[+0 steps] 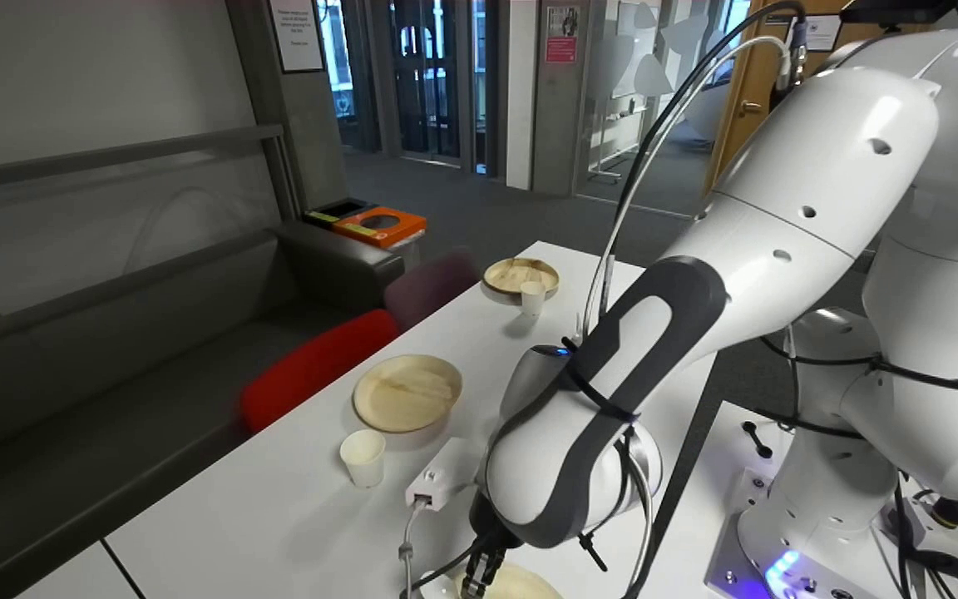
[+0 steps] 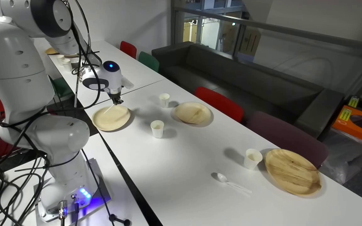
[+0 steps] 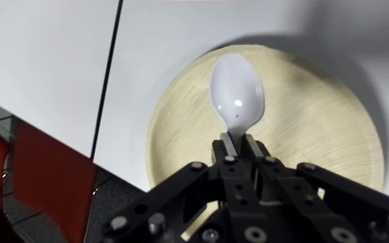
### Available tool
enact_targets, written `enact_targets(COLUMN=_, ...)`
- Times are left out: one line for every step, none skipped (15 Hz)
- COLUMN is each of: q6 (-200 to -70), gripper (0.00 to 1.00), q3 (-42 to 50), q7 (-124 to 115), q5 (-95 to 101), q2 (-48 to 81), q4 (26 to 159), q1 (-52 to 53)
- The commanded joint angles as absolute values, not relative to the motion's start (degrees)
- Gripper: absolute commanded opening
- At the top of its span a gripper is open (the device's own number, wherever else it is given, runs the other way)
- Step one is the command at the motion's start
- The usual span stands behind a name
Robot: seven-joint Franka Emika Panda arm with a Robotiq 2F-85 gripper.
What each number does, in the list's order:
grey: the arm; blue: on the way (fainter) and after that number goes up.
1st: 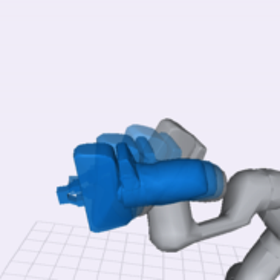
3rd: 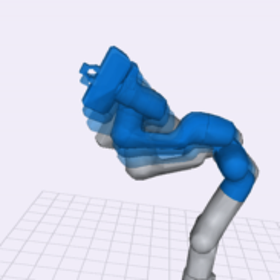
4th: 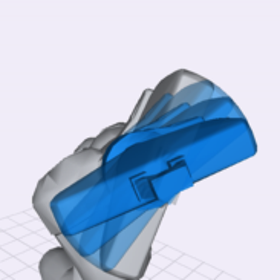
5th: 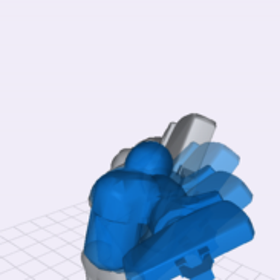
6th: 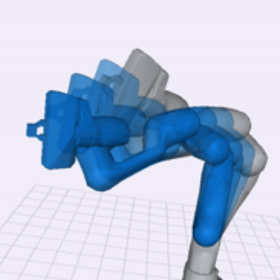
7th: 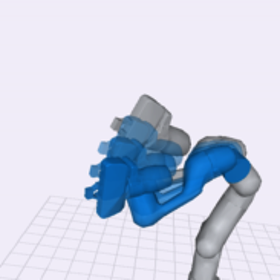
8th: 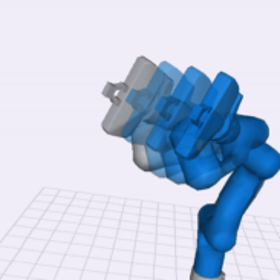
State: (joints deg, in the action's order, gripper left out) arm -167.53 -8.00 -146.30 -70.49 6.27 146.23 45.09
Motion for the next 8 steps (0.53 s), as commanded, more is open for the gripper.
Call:
enact_targets(q6=-176.24, gripper=0.03, q3=-4.74, q7=-150.51, q5=-68.21, q2=11.49, q4=146.82, q1=47.91)
enact_targets(q6=-177.67, gripper=0.03, q3=-3.8, q7=-150.68, q5=-67.73, q2=12.54, q4=147.14, q1=48.88)
enact_targets(q6=-179.02, gripper=0.03, q3=-2.37, q7=-149.61, q5=-68.94, q2=14.14, q4=147.37, q1=50.36)
enact_targets(q6=-180.07, gripper=0.03, q3=-0.67, q7=-149.58, q5=-69.61, q2=15.81, q4=147.75, q1=52.41)
enact_targets(q6=-179.46, gripper=0.03, q3=0.93, q7=-149.47, q5=-69.86, q2=16.66, q4=148.17, q1=54.3)
enact_targets(q6=-178.79, gripper=0.03, q3=2.65, q7=-149.38, q5=-70.29, q2=17.23, q4=148.57, q1=56.3)
enact_targets(q6=-177.85, gripper=0.03, q3=4.27, q7=-149.38, q5=-70.39, q2=17.39, q4=149.12, q1=58.41)
enact_targets(q6=-177.25, gripper=0.03, q3=6.31, q7=-149.38, q5=-70.67, q2=17.34, q4=149.66, q1=61.02)
